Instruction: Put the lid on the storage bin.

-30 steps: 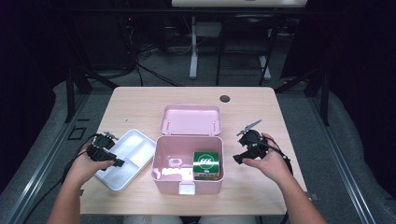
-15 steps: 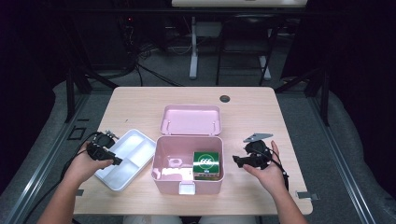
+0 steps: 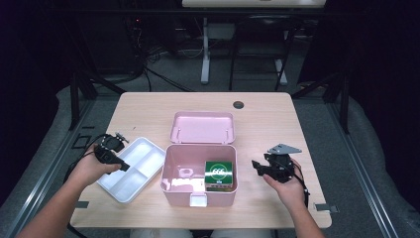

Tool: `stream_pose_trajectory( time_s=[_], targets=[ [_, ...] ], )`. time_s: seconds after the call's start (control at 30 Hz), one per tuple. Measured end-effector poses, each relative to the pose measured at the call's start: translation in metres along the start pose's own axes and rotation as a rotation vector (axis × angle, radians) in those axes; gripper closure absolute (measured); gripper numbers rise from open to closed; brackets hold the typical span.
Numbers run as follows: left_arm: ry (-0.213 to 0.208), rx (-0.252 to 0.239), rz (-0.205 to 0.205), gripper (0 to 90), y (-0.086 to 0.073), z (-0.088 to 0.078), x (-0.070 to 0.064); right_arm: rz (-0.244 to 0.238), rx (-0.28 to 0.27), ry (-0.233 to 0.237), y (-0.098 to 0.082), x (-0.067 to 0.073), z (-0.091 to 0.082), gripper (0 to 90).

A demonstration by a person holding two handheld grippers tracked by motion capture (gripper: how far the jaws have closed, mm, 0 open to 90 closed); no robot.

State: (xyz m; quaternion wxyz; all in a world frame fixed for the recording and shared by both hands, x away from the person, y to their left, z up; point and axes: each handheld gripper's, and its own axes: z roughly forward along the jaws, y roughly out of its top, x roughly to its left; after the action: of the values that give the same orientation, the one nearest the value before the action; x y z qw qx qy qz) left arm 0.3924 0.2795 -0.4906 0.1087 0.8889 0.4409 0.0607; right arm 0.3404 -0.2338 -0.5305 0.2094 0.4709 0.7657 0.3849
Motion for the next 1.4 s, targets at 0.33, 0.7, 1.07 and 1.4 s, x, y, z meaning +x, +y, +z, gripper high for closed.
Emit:
stream_pose_trajectory(
  time_s=[0.33, 0.7, 1.07, 1.4],
  targets=[
    [0.016, 0.106, 0.052, 71.3, 0.011, 0.023, -0.006, -0.044, -0.016, 0.003, -0.001, 0.002, 0.001, 46.3],
    [0.019, 0.149, 0.043, 78.1, 0.018, 0.038, 0.000, -0.028, 0.027, 0.003, -0.003, 0.000, 0.005, 46.3],
    [0.003, 0.186, 0.035, 84.2, 0.024, 0.050, -0.001, 0.024, 0.043, -0.009, -0.005, 0.004, 0.005, 48.0],
    [-0.007, 0.220, 0.030, 87.5, 0.028, 0.058, -0.001, 0.042, 0.039, -0.004, -0.007, 0.001, 0.006, 48.3]
  ],
)
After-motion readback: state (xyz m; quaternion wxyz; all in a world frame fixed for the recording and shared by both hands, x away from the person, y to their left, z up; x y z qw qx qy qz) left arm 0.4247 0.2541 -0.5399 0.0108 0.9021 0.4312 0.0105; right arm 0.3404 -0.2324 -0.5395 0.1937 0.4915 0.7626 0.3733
